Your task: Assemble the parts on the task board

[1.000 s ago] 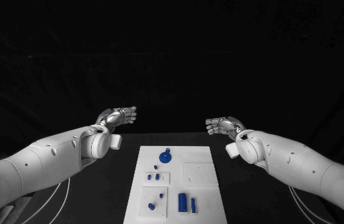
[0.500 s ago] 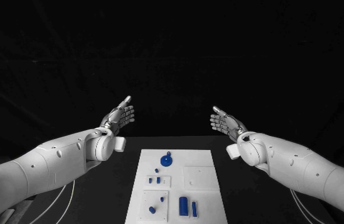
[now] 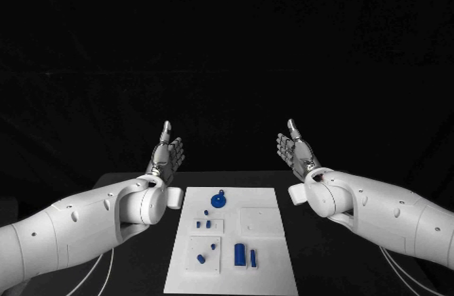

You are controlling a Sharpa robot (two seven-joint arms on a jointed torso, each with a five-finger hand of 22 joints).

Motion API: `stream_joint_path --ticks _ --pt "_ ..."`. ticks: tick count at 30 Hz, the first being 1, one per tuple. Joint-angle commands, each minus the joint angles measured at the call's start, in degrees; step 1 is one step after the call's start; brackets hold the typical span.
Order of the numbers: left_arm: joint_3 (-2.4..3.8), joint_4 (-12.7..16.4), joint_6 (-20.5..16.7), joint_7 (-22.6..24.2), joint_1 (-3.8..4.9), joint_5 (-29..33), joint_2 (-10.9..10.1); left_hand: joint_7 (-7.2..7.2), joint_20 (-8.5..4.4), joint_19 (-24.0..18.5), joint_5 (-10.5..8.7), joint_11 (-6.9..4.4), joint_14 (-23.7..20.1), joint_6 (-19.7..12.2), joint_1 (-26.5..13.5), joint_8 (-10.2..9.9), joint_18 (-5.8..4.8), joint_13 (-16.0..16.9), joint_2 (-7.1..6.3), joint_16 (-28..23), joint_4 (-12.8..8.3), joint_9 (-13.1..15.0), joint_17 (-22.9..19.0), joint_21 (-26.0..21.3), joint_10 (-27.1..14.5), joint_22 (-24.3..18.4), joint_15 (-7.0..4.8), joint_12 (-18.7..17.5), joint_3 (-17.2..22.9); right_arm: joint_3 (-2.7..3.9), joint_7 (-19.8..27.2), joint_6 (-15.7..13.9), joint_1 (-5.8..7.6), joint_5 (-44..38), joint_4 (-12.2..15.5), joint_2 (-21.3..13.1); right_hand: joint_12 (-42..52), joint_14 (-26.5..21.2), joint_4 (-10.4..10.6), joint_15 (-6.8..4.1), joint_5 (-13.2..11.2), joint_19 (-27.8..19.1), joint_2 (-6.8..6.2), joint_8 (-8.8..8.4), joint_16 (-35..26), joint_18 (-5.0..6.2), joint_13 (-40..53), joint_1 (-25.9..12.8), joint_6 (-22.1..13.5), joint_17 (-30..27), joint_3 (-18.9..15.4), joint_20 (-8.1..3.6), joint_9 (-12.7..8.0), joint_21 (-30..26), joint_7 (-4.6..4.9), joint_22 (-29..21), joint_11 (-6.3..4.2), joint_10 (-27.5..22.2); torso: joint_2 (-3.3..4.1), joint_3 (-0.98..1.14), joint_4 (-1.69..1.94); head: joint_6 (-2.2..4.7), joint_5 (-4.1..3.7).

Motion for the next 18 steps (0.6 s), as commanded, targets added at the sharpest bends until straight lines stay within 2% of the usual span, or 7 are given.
stream_joint_path --ticks 1,4,8,13,18 --pt "0.92 4.8 -11.2 5.0 -1.58 -2.0 -1.2 -0.2 0.01 -1.2 -0.35 -0.18 -1.5 -1.5 -2.1 -0.6 -0.45 -0.3 0.11 -0.7 0.2 -0.9 -0.8 -1.1 -1.9 -5.3 -0.31 -0.4 -1.2 -0.22 6.4 -11.6 -0.79 5.2 5.8 -1.8 -0.3 -0.4 0.1 -0.05 -0.2 -0.4 0.03 -0.26 -0.3 -0.8 -0.2 -0.4 -0.5 -0.3 -0.3 -0.08 -0.3 -0.2 -0.07 -0.5 -0.1 -0.5 -0.43 -0.06 -0.03 -0.22 0.0" --pt "1.67 8.1 -14.0 5.9 -2.83 -2.4 -2.1 -0.2 0.01 -1.2 -0.35 -0.18 -1.5 -1.5 -2.1 -0.6 -0.45 -0.3 0.11 -0.7 0.2 -0.9 -0.8 -1.1 -1.9 -5.3 -0.31 -0.4 -1.2 -0.42 8.2 -15.6 -1.42 6.9 10.6 -3.4 -0.3 -0.4 0.1 -0.05 -0.2 -0.4 0.03 -0.26 -0.3 -0.8 -0.2 -0.4 -0.5 -0.3 -0.3 -0.08 -0.3 -0.2 -0.07 -0.5 -0.1 -0.5 -0.43 -0.06 -0.03 -0.22 0.0" --pt "2.37 11.1 -16.6 6.8 -4.0 -2.7 -2.9 -0.2 0.01 -1.2 -0.35 -0.18 -1.5 -1.5 -2.1 -0.6 -0.45 -0.3 0.11 -0.7 0.2 -0.9 -0.8 -1.1 -1.9 -5.3 -0.31 -0.4 -1.2 -0.65 10.2 -20.0 -2.11 8.7 16.0 -5.2 -0.3 -0.4 0.1 -0.05 -0.2 -0.4 0.03 -0.26 -0.3 -0.8 -0.2 -0.4 -0.5 -0.3 -0.3 -0.08 -0.3 -0.2 -0.07 -0.5 -0.1 -0.5 -0.43 -0.06 -0.03 -0.22 0.0" --pt "2.55 11.9 -17.2 7.0 -4.3 -2.8 -3.1 -0.2 0.01 -1.2 -0.35 -0.18 -1.5 -1.5 -2.1 -0.6 -0.45 -0.3 0.11 -0.7 0.2 -0.9 -0.8 -1.1 -1.9 -5.3 -0.31 -0.4 -1.2 -0.78 11.4 -22.6 -2.51 9.8 19.1 -6.2 -0.3 -0.4 0.1 -0.05 -0.2 -0.4 0.03 -0.26 -0.3 -0.8 -0.2 -0.4 -0.5 -0.3 -0.3 -0.08 -0.3 -0.2 -0.07 -0.5 -0.1 -0.5 -0.43 -0.06 -0.03 -0.22 0.0" --pt "2.55 11.9 -17.2 7.0 -4.3 -2.8 -3.1 -0.2 0.01 -1.2 -0.35 -0.18 -1.5 -1.5 -2.1 -0.6 -0.45 -0.3 0.11 -0.7 0.2 -0.9 -0.8 -1.1 -1.9 -5.3 -0.31 -0.4 -1.2 -0.82 11.7 -23.3 -2.62 10.1 19.9 -6.5 -0.3 -0.4 0.1 -0.05 -0.2 -0.4 0.03 -0.26 -0.3 -0.8 -0.2 -0.4 -0.5 -0.3 -0.3 -0.08 -0.3 -0.2 -0.07 -0.5 -0.1 -0.5 -0.43 -0.06 -0.03 -0.22 0.0"
